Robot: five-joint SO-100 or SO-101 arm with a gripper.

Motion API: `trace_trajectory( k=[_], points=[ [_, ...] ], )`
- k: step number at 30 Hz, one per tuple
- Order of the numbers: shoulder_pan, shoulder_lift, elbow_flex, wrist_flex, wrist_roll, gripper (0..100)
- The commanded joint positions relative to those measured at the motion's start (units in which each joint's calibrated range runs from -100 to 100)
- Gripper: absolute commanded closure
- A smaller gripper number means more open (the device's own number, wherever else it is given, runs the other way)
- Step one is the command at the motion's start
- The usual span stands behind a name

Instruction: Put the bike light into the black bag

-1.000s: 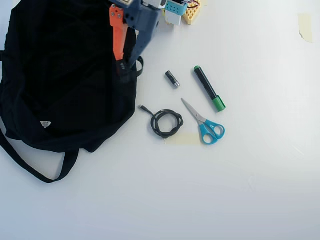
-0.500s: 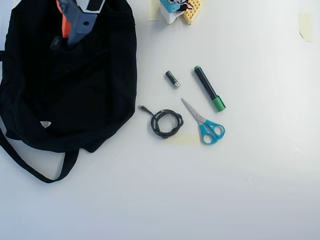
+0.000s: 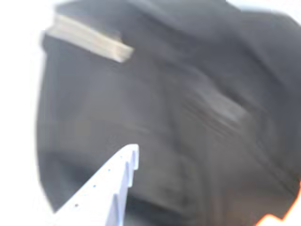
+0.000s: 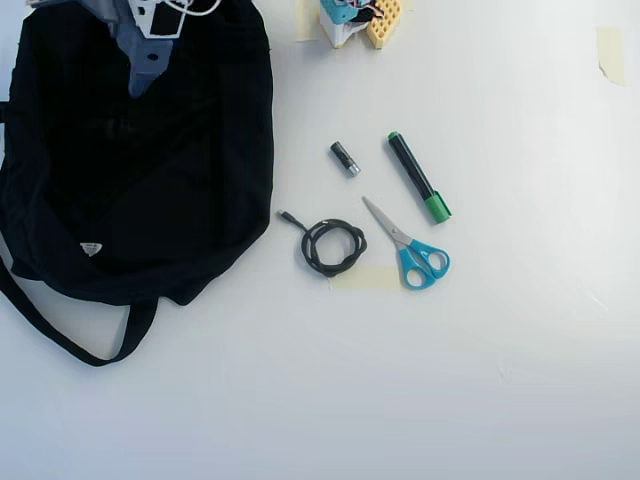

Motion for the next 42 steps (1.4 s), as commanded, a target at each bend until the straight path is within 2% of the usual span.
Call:
trace_trajectory(
  k=[1, 2, 3, 4, 5, 6, 9, 16, 20, 24, 26, 33, 42],
  points=[
    [-14.09, -18.79, 1.18, 0.30, -0.38, 65],
    [-18.27, -21.36, 1.99, 0.30, -0.38, 75],
    [-23.81, -23.69, 3.25, 0.30, -0.38, 89],
    [-29.57, -25.43, 4.59, 0.30, -0.43, 98],
    [-34.80, -28.00, 7.11, 0.30, -0.17, 98],
    [-35.93, -30.66, 8.55, 0.30, -0.28, 98],
    [-36.67, -42.28, 22.29, 4.87, 0.20, 98],
    [-40.19, -63.02, 50.15, 2.37, 0.25, 98],
    [-42.58, -72.24, 60.66, 2.28, 0.51, 98],
    [-44.45, -83.44, 72.97, 2.54, 4.44, 98],
    [-44.45, -88.58, 78.72, 2.89, 4.60, 98],
    [-44.45, -88.92, 91.03, 3.14, 4.97, 98],
    [-44.38, -88.92, 91.03, 10.90, 5.02, 98]
  ],
)
